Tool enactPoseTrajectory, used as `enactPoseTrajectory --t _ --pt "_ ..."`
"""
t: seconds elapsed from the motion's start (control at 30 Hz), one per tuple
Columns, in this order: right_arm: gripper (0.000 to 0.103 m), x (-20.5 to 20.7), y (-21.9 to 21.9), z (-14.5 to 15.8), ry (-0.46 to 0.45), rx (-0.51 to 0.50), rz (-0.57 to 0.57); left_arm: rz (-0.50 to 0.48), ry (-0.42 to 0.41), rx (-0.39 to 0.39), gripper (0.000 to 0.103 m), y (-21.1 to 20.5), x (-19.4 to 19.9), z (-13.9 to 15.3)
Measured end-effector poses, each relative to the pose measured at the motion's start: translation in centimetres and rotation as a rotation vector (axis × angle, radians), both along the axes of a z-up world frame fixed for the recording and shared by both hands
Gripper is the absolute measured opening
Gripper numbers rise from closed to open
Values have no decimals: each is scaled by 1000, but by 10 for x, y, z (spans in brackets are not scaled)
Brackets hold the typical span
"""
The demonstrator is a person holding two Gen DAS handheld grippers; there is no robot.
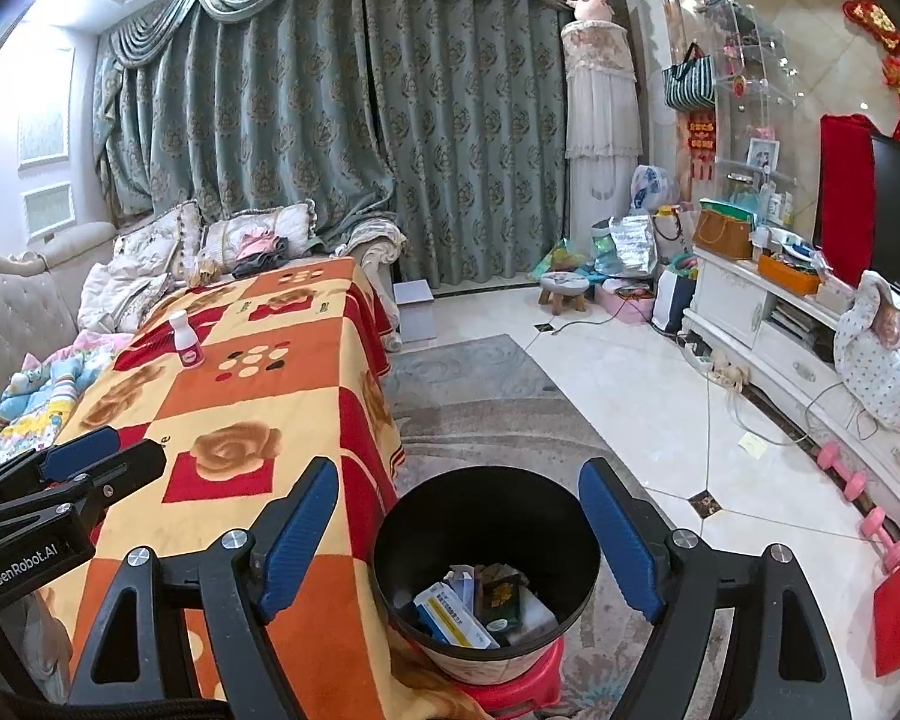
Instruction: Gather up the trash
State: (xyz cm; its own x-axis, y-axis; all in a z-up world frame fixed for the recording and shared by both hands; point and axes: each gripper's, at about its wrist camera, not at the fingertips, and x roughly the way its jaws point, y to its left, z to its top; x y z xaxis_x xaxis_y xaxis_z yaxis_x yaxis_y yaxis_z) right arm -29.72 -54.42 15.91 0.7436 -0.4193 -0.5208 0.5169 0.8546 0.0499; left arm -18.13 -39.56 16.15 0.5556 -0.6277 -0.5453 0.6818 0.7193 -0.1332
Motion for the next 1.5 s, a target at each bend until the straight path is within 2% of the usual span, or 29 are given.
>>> enactPoseTrajectory --t 1.5 --pt "81 0 -4 -4 19 13 -1 -10 13 14 61 -5 -4 -8"
